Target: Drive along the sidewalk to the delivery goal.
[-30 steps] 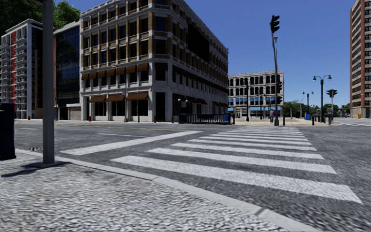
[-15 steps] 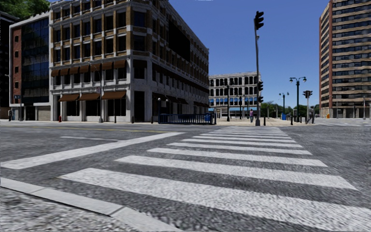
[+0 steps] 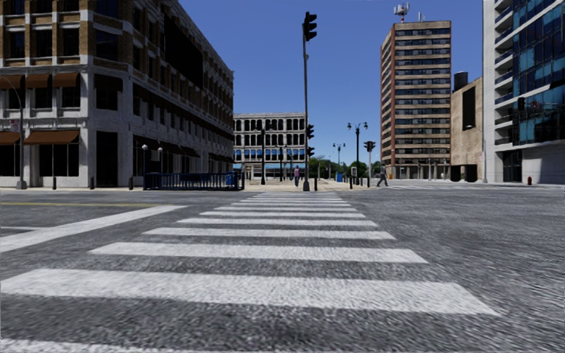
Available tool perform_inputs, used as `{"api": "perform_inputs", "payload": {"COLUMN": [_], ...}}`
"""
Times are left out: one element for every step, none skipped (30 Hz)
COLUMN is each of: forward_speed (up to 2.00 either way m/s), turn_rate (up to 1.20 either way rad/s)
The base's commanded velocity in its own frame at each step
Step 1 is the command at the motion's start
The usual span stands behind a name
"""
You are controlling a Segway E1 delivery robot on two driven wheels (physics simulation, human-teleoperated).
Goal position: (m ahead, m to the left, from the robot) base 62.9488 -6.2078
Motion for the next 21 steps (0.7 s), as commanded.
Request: {"api": "perform_inputs", "payload": {"forward_speed": [1.7, 1.7, 1.7, 1.7, 1.7, 1.7, 1.7, 1.7, 1.7, 1.7, 1.7, 1.7, 1.7, 1.7, 1.7, 1.7, 1.7, 1.7, 1.7, 1.7, 1.7], "turn_rate": [0.0, 0.0, 0.0, 0.0, 0.0, 0.0, 0.0, 0.0, 0.0, 0.0, 0.0, 0.0, 0.0, 0.0, 0.0, 0.0, 0.0, 0.0, 0.0, 0.0, 0.0]}}
